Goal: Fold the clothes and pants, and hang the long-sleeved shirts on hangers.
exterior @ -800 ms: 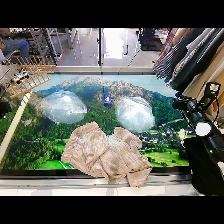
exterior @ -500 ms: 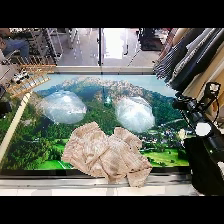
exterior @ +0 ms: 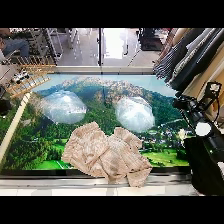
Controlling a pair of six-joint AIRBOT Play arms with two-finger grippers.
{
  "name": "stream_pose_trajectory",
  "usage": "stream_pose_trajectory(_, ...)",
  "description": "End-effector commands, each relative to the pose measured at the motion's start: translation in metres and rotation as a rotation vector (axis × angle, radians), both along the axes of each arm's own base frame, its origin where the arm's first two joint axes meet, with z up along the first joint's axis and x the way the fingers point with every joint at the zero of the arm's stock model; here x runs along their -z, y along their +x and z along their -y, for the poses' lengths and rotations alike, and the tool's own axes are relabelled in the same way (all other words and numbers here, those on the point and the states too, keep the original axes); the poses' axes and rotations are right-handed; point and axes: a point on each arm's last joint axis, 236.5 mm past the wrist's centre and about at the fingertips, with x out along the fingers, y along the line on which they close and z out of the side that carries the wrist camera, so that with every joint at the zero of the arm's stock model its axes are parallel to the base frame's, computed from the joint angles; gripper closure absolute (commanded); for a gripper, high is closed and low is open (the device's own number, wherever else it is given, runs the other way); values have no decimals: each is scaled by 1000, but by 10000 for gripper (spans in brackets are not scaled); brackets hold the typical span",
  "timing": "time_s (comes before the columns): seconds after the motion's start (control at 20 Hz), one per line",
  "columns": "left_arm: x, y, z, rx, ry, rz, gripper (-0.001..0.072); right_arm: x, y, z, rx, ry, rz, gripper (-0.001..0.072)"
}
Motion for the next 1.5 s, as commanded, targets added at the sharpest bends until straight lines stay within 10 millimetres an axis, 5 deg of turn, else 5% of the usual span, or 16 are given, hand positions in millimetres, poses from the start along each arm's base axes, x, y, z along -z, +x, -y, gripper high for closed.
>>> stream_pose_trajectory(0.0,-7,23,12,23,-58,90,-3,-2,-2,-4,3,73,4,695)
stream_pose_trajectory(0.1,7,32,59,209,-156,61,84,23,-14,-27,-87,85,-128,679)
stream_pose_trajectory(0.2,24,34,129,514,-239,37,139,67,-41,-60,-205,153,-348,446)
stream_pose_trajectory(0.25,37,30,159,636,-285,6,129,90,-60,-79,-250,248,-480,264)
stream_pose_trajectory(0.3,56,23,188,739,-338,-50,128,111,-86,-101,-325,301,-624,195)
stream_pose_trajectory(0.4,97,17,235,894,-409,-162,61,146,-154,-140,-522,365,-928,194)
stream_pose_trajectory(0.5,139,24,268,974,-430,-228,61,154,-206,-170,-703,438,-1078,177)
stream_pose_trajectory(0.6,179,41,279,1012,-370,-295,61,161,-238,-178,-765,482,-1183,164)
stream_pose_trajectory(0.75,208,63,293,1082,-390,-384,64,168,-263,-182,-789,519,-1274,135)
stream_pose_trajectory(1.05,241,48,297,1235,-469,-595,64,205,-305,-145,-650,415,-1497,135)
stream_pose_trajectory(1.25,251,50,308,1289,-443,-569,75,215,-313,-156,-674,459,-1495,135)
stream_pose_trajectory(1.45,259,44,329,1336,-423,-572,296,243,-299,-177,-660,404,-1445,146)
